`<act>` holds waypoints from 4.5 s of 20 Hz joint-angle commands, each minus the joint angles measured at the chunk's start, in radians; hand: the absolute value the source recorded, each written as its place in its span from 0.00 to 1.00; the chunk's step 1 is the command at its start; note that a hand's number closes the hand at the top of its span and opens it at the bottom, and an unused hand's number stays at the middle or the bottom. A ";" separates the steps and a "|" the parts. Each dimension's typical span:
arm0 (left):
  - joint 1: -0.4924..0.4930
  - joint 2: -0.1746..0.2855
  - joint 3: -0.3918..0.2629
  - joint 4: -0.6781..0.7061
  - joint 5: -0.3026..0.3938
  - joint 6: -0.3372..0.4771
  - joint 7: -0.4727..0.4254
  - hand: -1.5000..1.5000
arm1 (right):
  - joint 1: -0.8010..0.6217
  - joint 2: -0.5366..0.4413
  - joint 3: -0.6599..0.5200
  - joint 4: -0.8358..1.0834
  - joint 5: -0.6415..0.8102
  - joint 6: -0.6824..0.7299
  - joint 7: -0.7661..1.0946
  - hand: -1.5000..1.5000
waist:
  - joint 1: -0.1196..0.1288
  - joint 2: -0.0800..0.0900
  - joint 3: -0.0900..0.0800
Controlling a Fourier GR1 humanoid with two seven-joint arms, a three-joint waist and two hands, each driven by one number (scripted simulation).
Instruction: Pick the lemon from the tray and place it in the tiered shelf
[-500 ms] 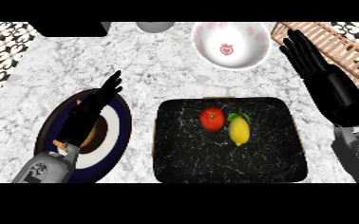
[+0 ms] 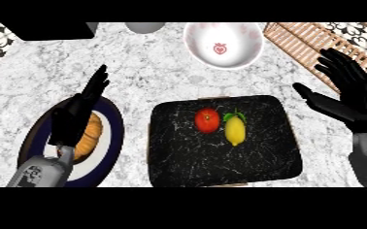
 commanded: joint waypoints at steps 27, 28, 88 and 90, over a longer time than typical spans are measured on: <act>0.003 -0.083 0.023 0.076 -0.038 -0.015 -0.110 0.50 | 0.218 -0.200 0.336 -0.449 0.736 -0.157 0.792 0.00 | 0.064 -0.002 -0.007; -0.022 -0.105 0.014 0.087 -0.039 -0.004 -0.070 0.50 | 0.205 -0.215 0.366 -0.471 0.762 -0.116 0.850 0.00 | 0.058 -0.002 -0.008; -0.013 -0.183 0.090 0.075 -0.111 -0.061 -0.063 0.50 | 0.020 0.508 0.369 -0.205 1.420 0.486 1.188 0.00 | 0.040 -0.002 0.000; -0.002 -0.156 0.122 0.151 -0.081 -0.117 -0.145 0.50 | -0.140 0.523 0.329 -0.092 1.381 0.504 1.238 0.00 | 0.048 0.001 -0.001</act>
